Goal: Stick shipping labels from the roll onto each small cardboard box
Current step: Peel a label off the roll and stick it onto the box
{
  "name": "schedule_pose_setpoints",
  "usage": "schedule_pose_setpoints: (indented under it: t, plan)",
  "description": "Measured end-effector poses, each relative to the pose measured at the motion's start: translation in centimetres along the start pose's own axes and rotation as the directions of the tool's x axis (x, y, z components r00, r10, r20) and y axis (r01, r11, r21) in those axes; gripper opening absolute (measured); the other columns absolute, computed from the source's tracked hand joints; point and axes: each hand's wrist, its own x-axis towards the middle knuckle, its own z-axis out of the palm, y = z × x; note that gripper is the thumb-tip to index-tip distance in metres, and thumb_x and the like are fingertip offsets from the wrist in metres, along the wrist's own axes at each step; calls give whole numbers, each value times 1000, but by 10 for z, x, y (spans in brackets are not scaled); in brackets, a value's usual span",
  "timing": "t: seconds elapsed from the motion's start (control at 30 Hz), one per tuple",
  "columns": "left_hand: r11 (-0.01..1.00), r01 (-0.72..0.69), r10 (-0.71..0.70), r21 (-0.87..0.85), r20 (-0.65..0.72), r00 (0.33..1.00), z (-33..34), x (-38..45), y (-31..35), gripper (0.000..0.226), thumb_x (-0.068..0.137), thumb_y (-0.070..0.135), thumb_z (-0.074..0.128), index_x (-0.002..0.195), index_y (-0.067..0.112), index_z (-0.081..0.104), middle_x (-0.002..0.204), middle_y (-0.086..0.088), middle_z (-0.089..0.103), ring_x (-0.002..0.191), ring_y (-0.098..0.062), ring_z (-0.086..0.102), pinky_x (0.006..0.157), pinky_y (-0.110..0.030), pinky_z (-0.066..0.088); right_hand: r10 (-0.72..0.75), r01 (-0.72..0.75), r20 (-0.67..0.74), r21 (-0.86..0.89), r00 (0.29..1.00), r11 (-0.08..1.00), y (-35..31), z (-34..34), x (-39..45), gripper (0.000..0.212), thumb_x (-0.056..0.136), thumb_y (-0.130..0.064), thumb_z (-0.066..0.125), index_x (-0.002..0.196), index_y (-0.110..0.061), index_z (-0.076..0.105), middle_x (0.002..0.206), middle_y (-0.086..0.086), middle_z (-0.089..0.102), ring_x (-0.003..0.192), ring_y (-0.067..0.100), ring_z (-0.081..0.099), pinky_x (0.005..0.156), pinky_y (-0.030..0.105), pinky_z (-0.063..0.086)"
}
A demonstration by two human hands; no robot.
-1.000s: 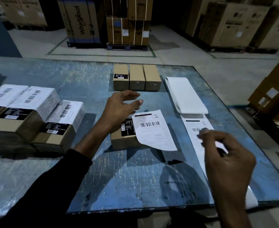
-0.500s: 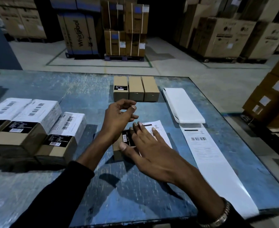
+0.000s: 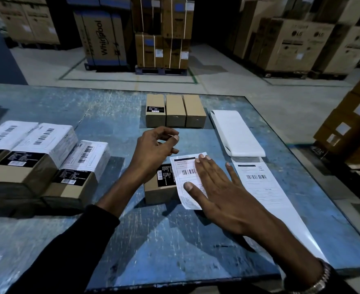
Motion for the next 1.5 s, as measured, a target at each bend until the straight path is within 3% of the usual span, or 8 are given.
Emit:
schedule_pose_setpoints:
  t: [0.2,0.33,0.5,0.77,0.97,1.13,1.27,1.5]
  plan:
    - [1000,-3,3,10,-1,1000,0,0,4,14,101,23,74,114,19,77,107,2,78,80,-15,80,84,-45,66,151,-152,23,59,988,987,-18,-24,-6,102,87,-89,-8,167,-26,-18,170,-13,-33,151,-1,-38,130,45,-18]
    - [998,-47,49,45,-34,998,-2,0,2,11,101,18,74,109,18,80,102,3,80,86,-6,78,79,-23,64,-50,56,-49,139,998,989,-65,-28,3,96,94,-86,-2,169,-28,-10,172,-15,-26,155,-1,-30,132,41,-13]
    - [996,-21,7,-92,-151,988,-7,2,-6,12,103,16,71,110,11,78,93,-5,81,75,-21,80,68,-29,63,-76,74,10,145,997,987,-66,2,28,94,98,-83,1,170,-23,-7,177,-8,-15,158,0,-24,131,44,-16]
    - [950,-169,217,264,-166,962,-7,-18,-5,11,101,24,72,108,22,79,90,10,79,71,-5,76,68,-32,65,-46,52,-61,103,997,993,-22,7,17,95,92,-83,-6,170,-30,-9,176,-15,-19,156,-6,-24,132,38,-13]
    - [670,-542,485,507,255,837,-31,-66,-22,32,99,37,67,123,21,79,123,3,78,109,-13,72,94,-38,60,18,3,-118,175,993,984,-5,11,6,90,94,-81,-1,170,-34,-9,174,-21,-18,154,-11,-24,131,32,-10]
    - [584,-663,486,468,452,748,-37,-80,-37,48,105,45,61,143,18,68,156,0,58,153,-14,45,130,-36,28,270,-131,-199,524,942,842,-5,15,9,89,94,-83,5,170,-37,-2,176,-20,-10,158,-5,-10,134,41,-2]
    - [692,-642,535,331,362,763,-42,-78,-38,37,103,33,68,132,13,75,144,1,68,141,-7,57,127,-40,35,244,-41,-387,464,889,885,-9,7,7,78,101,-76,6,170,-40,0,176,-22,-7,160,-6,-7,132,33,0]
    - [737,-627,564,252,280,777,-44,-68,-41,28,98,29,72,117,12,83,128,2,76,123,-10,71,113,-41,52,-103,114,-295,21,950,993,-36,33,12,78,106,-67,3,172,-27,8,179,-11,5,162,-1,-10,132,36,-10]
